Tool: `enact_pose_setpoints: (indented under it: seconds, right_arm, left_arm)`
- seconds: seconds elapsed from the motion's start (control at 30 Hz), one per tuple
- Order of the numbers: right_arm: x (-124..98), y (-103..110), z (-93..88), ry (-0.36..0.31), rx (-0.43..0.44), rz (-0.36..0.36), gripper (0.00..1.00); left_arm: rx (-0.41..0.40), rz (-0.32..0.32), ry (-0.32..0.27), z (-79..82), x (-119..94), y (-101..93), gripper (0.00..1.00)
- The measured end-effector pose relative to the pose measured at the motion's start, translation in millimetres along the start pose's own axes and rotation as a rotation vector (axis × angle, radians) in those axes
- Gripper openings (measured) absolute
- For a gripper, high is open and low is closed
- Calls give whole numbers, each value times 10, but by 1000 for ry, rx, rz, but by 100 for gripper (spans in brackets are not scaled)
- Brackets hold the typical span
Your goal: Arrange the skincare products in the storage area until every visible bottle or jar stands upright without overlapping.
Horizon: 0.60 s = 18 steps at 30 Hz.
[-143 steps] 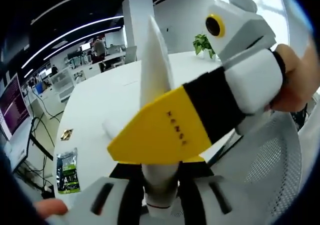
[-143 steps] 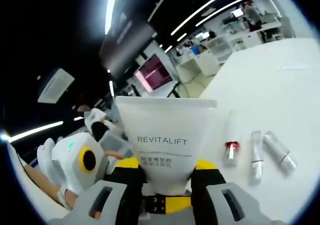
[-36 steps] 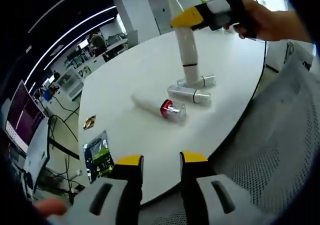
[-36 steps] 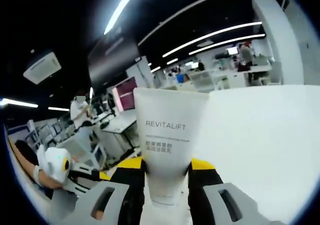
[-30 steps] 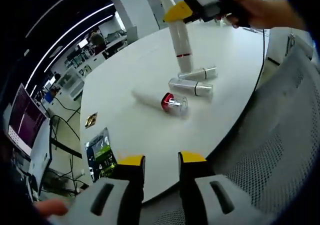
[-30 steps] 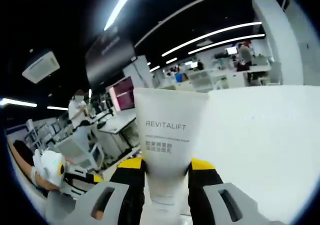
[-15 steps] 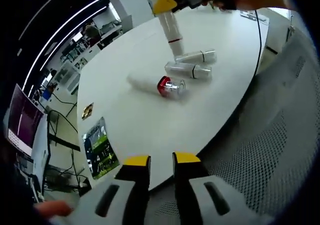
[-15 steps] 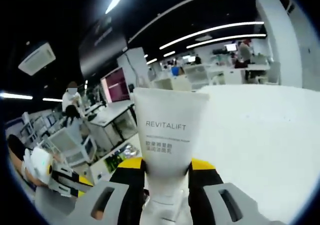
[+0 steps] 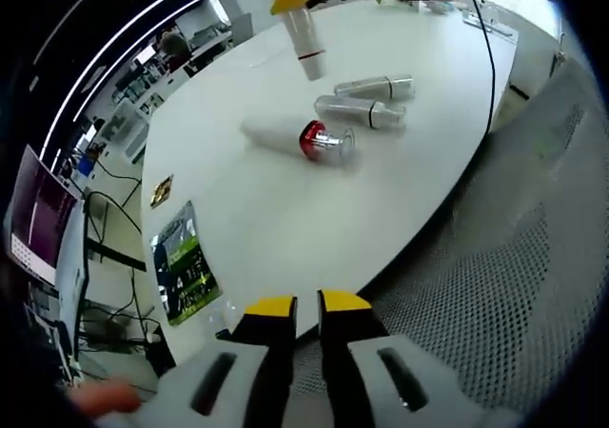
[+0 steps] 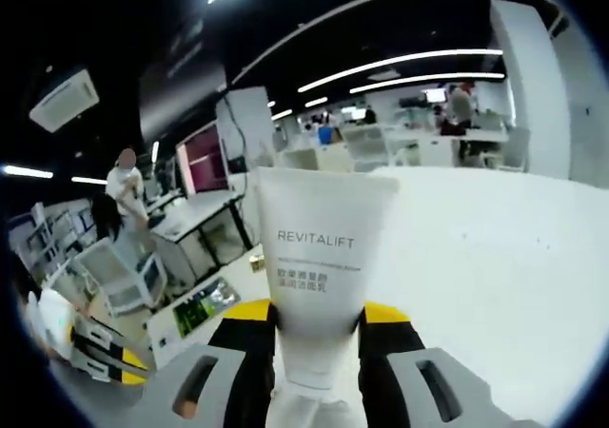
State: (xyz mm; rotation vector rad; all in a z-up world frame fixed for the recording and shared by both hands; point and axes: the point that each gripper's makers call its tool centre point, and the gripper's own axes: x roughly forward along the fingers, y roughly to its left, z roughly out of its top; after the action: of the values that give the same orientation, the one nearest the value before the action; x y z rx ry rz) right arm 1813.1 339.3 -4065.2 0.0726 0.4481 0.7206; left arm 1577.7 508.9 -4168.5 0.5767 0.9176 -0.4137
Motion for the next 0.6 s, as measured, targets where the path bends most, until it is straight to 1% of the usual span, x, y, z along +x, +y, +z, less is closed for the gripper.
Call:
enact_pose_setpoints:
  seconds: [0.23, 0.33, 0.43, 0.6]
  right_arm:
    - [172, -183, 142, -26, -4, -42, 31]
    - [184, -207, 166, -37, 12, -54, 31]
    - [245, -251, 190, -40, 15, -62, 31]
    - [334, -331, 181, -38, 9, -73, 31]
  left_arm:
    - [-6, -4, 14, -34, 7, -2, 1]
    - [-6, -7, 20, -47, 13, -8, 0]
    - [-9, -8, 23, -52, 14, -8, 0]
    - [-10, -10, 31, -68, 21, -11, 0]
